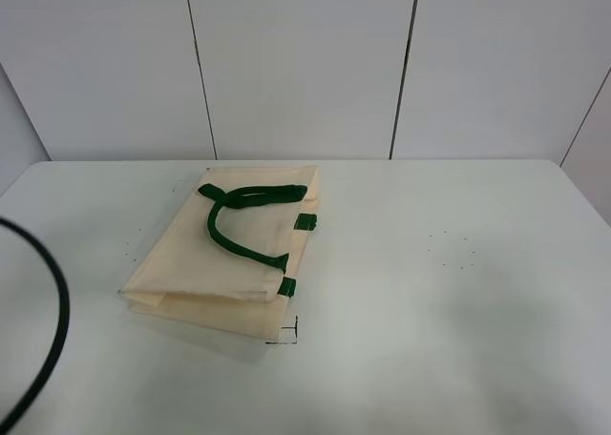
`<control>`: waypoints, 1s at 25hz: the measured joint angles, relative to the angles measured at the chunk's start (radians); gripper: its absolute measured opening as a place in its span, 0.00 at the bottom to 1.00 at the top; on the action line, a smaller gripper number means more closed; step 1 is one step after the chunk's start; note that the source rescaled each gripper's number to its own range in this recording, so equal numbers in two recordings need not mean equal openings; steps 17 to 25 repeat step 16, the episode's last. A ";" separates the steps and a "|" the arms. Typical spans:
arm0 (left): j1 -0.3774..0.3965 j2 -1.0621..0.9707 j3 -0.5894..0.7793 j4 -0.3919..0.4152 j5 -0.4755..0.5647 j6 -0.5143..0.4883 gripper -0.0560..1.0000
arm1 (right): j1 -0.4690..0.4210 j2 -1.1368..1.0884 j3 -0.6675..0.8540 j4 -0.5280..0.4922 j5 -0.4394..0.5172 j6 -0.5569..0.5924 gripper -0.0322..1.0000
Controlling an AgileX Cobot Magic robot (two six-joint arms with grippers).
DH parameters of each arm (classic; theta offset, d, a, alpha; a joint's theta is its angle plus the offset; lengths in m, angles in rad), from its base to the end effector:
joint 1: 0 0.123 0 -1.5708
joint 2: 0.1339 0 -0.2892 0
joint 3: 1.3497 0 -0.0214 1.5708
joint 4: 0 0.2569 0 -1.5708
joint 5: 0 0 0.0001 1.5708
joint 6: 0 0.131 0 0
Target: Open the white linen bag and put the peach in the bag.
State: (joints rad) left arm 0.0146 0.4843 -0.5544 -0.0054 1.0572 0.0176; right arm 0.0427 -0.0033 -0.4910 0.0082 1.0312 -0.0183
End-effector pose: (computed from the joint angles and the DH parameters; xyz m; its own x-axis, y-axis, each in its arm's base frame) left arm 0.0961 0.0008 0.2493 -0.7833 0.0035 -0.6217 0.0000 1.0000 0.0056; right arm 0.0340 0.0024 0.2626 -0.4336 -0.0326 -0.9005 -0.0551 0.9984 -0.0096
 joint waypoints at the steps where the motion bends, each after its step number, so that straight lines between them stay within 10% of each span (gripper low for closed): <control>1: 0.000 -0.059 0.030 0.000 0.000 0.000 0.91 | 0.000 0.000 0.000 0.000 0.000 0.000 1.00; 25: 0.000 -0.487 0.059 0.000 0.001 0.004 0.91 | 0.000 0.000 0.000 0.000 0.000 0.000 1.00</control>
